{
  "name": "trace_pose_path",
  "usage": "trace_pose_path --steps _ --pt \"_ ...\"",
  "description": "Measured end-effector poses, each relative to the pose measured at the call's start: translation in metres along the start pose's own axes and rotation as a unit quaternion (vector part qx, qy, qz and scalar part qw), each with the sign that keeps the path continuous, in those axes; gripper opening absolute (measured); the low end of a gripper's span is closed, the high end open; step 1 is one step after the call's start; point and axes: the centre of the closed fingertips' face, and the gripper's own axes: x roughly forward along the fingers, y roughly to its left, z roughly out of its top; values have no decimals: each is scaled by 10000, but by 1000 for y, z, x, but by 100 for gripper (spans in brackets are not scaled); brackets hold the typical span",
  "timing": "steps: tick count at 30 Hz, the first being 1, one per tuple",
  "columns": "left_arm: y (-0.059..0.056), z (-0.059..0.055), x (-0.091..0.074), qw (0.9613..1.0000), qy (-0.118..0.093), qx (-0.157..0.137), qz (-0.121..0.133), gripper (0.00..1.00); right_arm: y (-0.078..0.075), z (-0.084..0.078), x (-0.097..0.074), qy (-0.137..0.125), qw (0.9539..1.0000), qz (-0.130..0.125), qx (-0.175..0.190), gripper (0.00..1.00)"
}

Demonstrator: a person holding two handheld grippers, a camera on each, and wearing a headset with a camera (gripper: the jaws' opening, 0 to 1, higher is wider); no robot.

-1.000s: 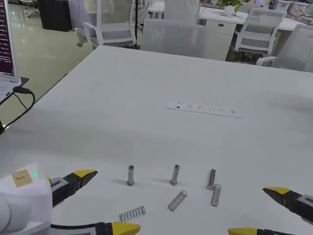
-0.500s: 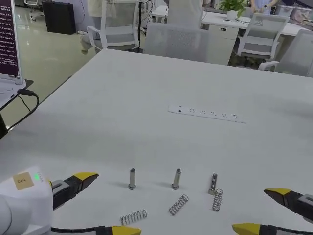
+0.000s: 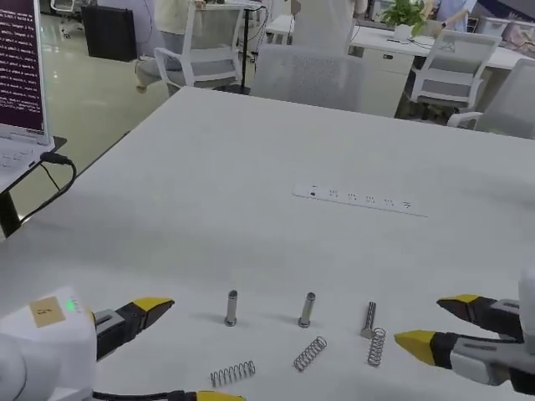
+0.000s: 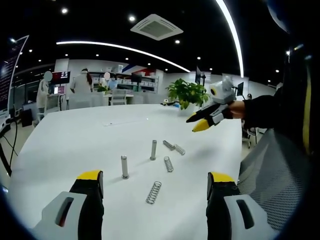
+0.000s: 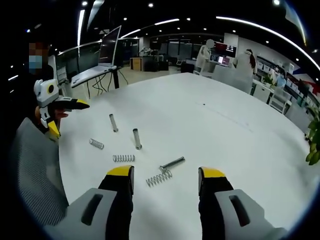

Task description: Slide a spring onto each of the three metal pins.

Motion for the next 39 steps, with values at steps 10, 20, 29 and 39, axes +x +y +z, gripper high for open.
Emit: trace_pose_path --steps 10,20,29,39 --pt "1 -1 -2 10000 -6 -25 39 82 -15 4 33 342 9992 -83 206 40" --pt "0 -1 -1 10000 10 -41 15 82 -18 -5 61 803 9959 -101 403 29" --pt "-1 -2 -2 10000 35 -42 -4 81 -23 -15 81 1143 9905 -74 755 25" --pt "-2 -3 -4 10000 26 -86 16 81 -26 -25 90 1491 9833 -146 1037 21"
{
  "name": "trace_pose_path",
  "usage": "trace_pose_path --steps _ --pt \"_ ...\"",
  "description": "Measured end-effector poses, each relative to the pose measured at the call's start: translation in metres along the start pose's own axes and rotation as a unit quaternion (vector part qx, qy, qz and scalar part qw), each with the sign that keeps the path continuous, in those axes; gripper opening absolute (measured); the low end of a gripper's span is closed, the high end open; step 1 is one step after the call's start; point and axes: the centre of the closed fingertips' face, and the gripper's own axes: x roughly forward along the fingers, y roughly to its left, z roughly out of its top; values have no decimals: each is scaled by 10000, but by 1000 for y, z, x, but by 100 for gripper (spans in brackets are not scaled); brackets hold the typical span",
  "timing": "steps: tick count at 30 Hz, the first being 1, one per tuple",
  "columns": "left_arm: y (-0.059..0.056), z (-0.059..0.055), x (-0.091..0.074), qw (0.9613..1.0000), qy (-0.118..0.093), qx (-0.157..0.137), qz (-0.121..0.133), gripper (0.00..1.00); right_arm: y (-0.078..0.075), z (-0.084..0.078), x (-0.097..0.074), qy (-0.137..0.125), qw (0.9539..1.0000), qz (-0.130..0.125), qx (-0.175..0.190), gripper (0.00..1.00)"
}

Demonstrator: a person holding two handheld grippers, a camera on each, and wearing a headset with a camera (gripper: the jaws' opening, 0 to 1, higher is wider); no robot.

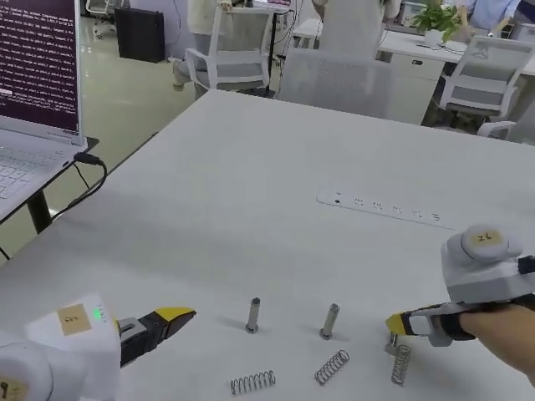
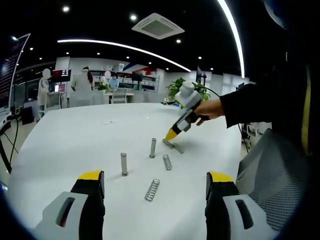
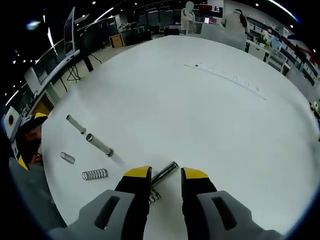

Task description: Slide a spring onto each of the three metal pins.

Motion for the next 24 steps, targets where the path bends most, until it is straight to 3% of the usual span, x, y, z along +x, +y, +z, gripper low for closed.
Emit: trace_pose_path --steps 7,24 --pt "1 0 -1 10000 -27 -19 28 80 -3 -3 4 160 9985 -1 515 18" --pt "3 0 -3 9999 -86 -85 80 80 6 -3 15 403 9983 -15 424 15"
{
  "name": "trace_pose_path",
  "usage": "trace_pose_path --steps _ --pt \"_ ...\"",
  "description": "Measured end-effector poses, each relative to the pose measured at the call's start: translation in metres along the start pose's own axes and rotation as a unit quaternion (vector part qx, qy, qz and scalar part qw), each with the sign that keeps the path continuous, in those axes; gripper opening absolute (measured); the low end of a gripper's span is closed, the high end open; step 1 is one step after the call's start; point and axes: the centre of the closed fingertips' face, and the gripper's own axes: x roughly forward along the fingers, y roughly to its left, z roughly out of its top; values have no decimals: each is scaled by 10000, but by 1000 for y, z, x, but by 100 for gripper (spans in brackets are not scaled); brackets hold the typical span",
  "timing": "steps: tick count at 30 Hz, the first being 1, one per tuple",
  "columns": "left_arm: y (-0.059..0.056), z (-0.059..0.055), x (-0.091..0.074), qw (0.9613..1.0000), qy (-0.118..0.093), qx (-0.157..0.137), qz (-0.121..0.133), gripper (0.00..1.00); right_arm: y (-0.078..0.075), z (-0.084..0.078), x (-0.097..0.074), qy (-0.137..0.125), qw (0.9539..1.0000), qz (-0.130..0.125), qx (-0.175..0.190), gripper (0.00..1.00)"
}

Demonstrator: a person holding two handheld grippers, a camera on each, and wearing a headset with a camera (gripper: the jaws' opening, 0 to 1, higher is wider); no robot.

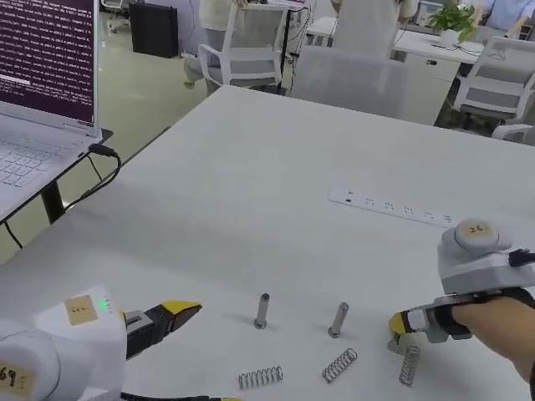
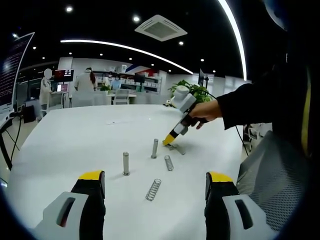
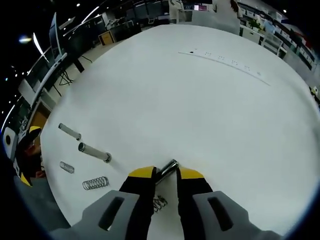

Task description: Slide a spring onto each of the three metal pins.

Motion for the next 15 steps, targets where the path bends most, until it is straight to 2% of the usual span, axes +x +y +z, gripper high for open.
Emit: trace_pose_path --steps 15 --pt "1 0 -1 10000 -4 -13 33 79 2 5 5 162 9992 -178 -308 13"
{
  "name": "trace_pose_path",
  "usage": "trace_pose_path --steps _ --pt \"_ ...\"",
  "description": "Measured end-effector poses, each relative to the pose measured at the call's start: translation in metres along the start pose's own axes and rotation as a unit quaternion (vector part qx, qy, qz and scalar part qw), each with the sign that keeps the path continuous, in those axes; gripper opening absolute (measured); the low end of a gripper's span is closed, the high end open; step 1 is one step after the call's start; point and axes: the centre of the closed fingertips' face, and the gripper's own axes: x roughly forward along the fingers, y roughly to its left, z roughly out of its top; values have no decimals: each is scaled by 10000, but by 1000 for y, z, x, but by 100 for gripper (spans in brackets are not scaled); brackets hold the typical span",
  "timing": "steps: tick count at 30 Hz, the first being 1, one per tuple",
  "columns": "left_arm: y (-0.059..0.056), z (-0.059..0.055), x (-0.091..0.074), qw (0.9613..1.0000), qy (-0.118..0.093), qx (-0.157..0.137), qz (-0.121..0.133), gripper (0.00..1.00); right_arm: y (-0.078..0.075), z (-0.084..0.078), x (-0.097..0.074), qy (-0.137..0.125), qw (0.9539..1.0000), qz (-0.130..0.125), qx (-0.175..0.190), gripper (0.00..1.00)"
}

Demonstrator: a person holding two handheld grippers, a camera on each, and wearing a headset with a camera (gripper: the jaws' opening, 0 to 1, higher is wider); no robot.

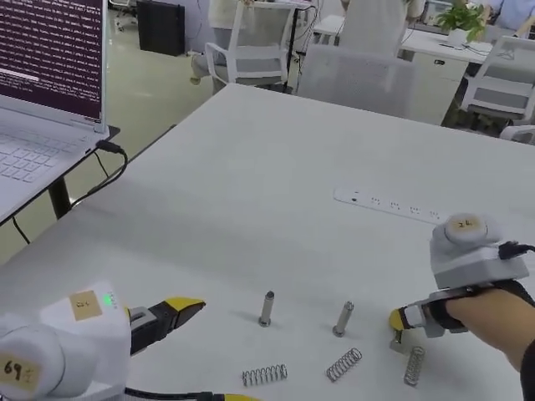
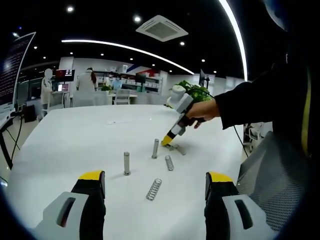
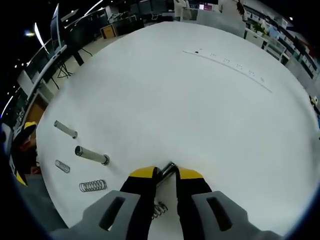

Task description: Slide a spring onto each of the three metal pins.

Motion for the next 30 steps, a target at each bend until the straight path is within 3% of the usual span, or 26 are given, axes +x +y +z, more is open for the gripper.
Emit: trace_pose_path --steps 8,20,30 --pt "1 1 -1 10000 -33 -17 34 79 1 -2 1 126 9987 -134 -477 10" --pt "0 0 -1 10000 -29 -25 18 79 -1 -4 0 276 9977 -239 -570 9" --pt "0 0 0 10000 -35 -6 1 79 2 -5 1 345 9922 -410 -1129 6"
